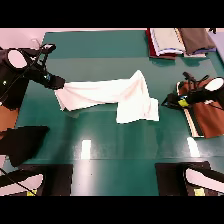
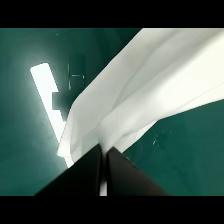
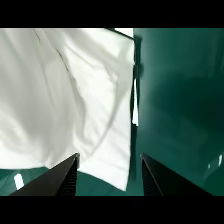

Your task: Fold the shirts.

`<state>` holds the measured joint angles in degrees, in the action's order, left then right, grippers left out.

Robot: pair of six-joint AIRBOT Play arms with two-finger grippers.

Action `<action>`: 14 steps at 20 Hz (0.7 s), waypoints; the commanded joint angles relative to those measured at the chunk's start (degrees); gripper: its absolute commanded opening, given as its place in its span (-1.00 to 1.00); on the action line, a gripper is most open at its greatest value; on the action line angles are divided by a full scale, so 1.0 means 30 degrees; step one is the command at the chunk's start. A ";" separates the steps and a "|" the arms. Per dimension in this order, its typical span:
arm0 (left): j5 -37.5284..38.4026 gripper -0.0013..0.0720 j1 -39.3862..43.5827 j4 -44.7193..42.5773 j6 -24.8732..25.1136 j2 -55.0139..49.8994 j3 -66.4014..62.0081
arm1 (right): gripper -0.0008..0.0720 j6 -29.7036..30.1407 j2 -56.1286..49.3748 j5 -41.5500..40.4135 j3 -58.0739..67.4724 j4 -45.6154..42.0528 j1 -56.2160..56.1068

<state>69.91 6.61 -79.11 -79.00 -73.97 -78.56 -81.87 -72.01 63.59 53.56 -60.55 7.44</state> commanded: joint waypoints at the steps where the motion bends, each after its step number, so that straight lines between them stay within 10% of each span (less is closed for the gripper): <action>1: 0.0036 -0.89 0.0007 -0.0015 -0.0007 0.0022 -0.0022 | 0.21 0.0452 -0.1953 -0.2514 0.0270 0.1180 -0.1115; 8: 0.0036 -0.89 0.0007 -0.0007 -0.0015 0.0022 -0.0022 | -0.01 0.0474 -0.4379 -0.2710 0.2433 0.1137 -0.1610; 10: 0.0036 -0.89 0.0007 -0.0007 -0.0015 0.0022 -0.0022 | -0.88 0.1290 -0.4350 -0.2608 0.2907 0.1202 -0.1712; 14: 0.0036 -0.89 0.0000 -0.0597 -0.0182 0.0867 -0.0255 | -0.94 0.2288 -0.2499 -0.2696 0.4102 0.1056 -0.2011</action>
<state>70.06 6.63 -79.53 -79.15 -73.06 -78.76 -77.58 -82.46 55.92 63.35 -57.25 1.80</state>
